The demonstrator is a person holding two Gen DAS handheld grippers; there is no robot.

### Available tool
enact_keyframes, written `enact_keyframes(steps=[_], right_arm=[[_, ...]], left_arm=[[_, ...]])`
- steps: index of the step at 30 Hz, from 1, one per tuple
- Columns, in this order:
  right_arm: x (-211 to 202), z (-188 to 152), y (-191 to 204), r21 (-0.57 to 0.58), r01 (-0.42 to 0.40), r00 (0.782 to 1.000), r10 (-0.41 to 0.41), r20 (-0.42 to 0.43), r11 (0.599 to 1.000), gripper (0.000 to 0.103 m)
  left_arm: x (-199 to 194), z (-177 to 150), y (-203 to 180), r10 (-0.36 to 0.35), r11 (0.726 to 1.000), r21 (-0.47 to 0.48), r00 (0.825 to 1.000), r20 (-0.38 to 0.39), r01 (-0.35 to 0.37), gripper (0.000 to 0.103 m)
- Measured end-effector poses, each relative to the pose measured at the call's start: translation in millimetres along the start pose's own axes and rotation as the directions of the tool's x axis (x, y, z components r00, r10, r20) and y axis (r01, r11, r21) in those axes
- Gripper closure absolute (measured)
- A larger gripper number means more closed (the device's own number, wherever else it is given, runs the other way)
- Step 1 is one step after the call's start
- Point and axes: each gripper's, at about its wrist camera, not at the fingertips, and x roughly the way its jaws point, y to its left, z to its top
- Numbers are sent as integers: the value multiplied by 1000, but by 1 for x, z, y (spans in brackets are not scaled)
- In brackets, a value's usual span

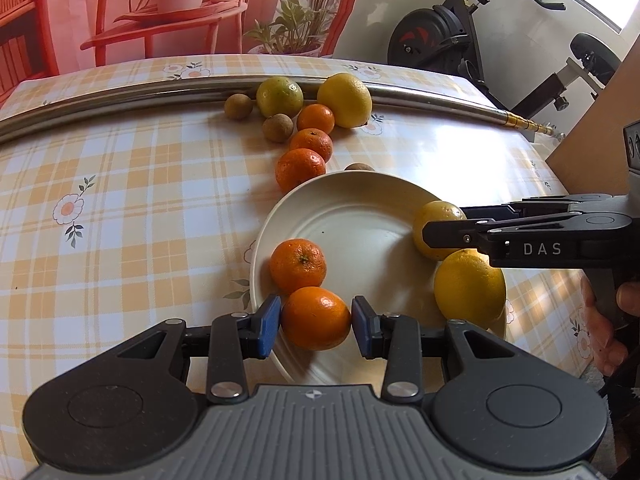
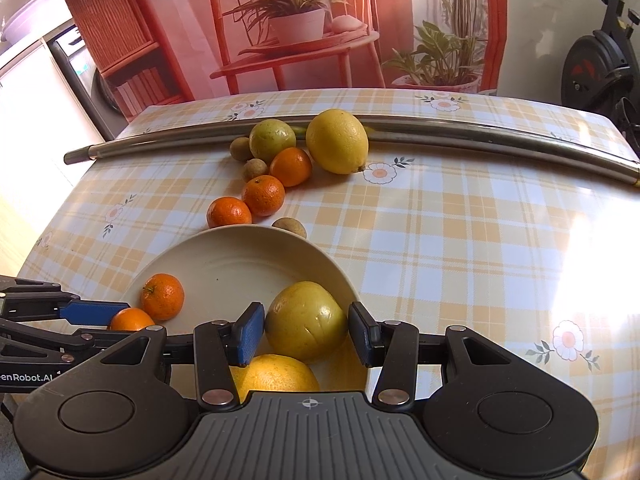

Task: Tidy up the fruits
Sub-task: 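Open both grippers to release the fruits on the plate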

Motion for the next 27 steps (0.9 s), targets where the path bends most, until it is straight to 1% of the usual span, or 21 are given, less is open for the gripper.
enact_keyframes(steps=[12, 21, 23, 25, 27], right_arm=[[-7, -5, -3, 32, 5, 1000, -5, -13, 999, 60], [-11, -7, -4, 53, 3, 1000, -2, -7, 999, 60], [-11, -7, -5, 54, 3, 1000, -2, -6, 999, 60], [-13, -7, -5, 57, 3, 1000, -2, -5, 998, 59], [-16, -7, -4, 59, 1, 1000, -1, -2, 998, 57]], left_arm=[[4, 2, 1, 13, 1000, 5, 1000, 5, -13, 62], [3, 6, 5, 2, 999, -35, 1000, 10, -1, 62], [2, 6, 5, 1, 999, -39, 1000, 11, 0, 61], [-2, 6, 5, -4, 999, -41, 1000, 19, 5, 58], [-7, 8, 4, -12, 999, -40, 999, 32, 13, 58]])
